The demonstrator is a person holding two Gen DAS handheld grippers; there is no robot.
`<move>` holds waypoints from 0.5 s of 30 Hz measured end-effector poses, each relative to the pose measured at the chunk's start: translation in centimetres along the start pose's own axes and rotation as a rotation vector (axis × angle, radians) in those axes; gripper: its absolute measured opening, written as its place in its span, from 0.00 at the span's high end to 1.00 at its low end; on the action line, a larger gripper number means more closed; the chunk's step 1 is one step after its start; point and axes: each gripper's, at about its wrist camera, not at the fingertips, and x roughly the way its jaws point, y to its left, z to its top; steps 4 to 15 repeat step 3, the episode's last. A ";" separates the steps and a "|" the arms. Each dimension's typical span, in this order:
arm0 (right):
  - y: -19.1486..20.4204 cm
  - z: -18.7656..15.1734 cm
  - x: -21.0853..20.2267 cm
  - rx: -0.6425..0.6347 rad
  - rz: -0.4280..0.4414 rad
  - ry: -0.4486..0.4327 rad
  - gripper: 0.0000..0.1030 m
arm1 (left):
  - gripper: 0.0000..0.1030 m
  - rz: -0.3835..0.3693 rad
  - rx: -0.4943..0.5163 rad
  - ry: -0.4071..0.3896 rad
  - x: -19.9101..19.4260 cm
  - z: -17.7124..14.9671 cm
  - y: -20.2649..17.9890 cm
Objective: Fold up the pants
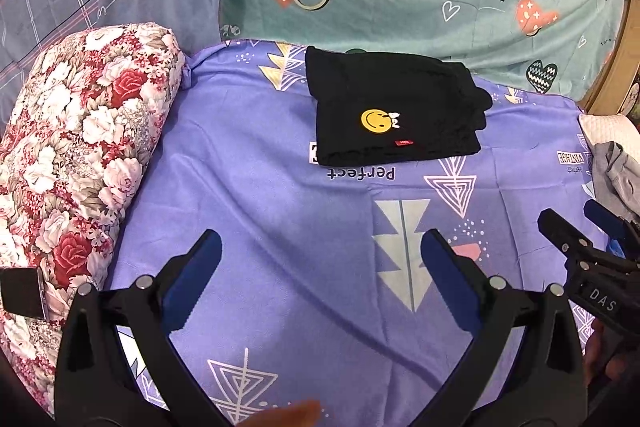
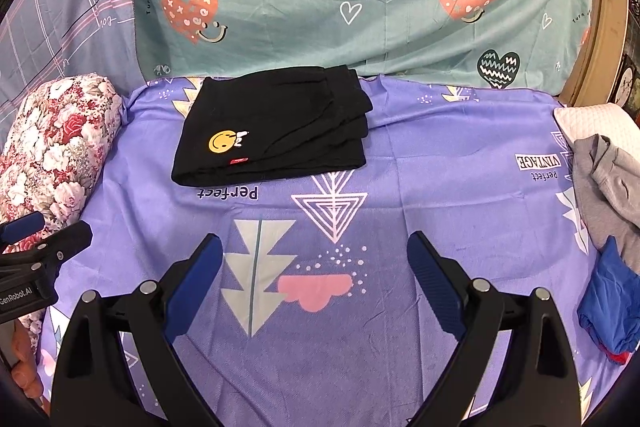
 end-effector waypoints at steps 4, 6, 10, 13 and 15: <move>0.0 -0.1 -0.2 0.000 -0.001 -0.007 0.05 | 0.02 0.004 0.020 0.000 -0.1 -0.1 -0.2; 0.0 -0.1 -0.2 0.000 -0.001 -0.007 0.05 | 0.02 0.004 0.020 0.000 -0.1 -0.1 -0.2; 0.0 -0.1 -0.2 0.000 -0.001 -0.007 0.05 | 0.02 0.004 0.020 0.000 -0.1 -0.1 -0.2; 0.0 -0.1 -0.2 0.000 -0.001 -0.007 0.05 | 0.02 0.004 0.020 0.000 -0.1 -0.1 -0.2; 0.0 -0.1 -0.2 0.000 -0.001 -0.007 0.05 | 0.02 0.004 0.020 0.000 -0.1 -0.1 -0.2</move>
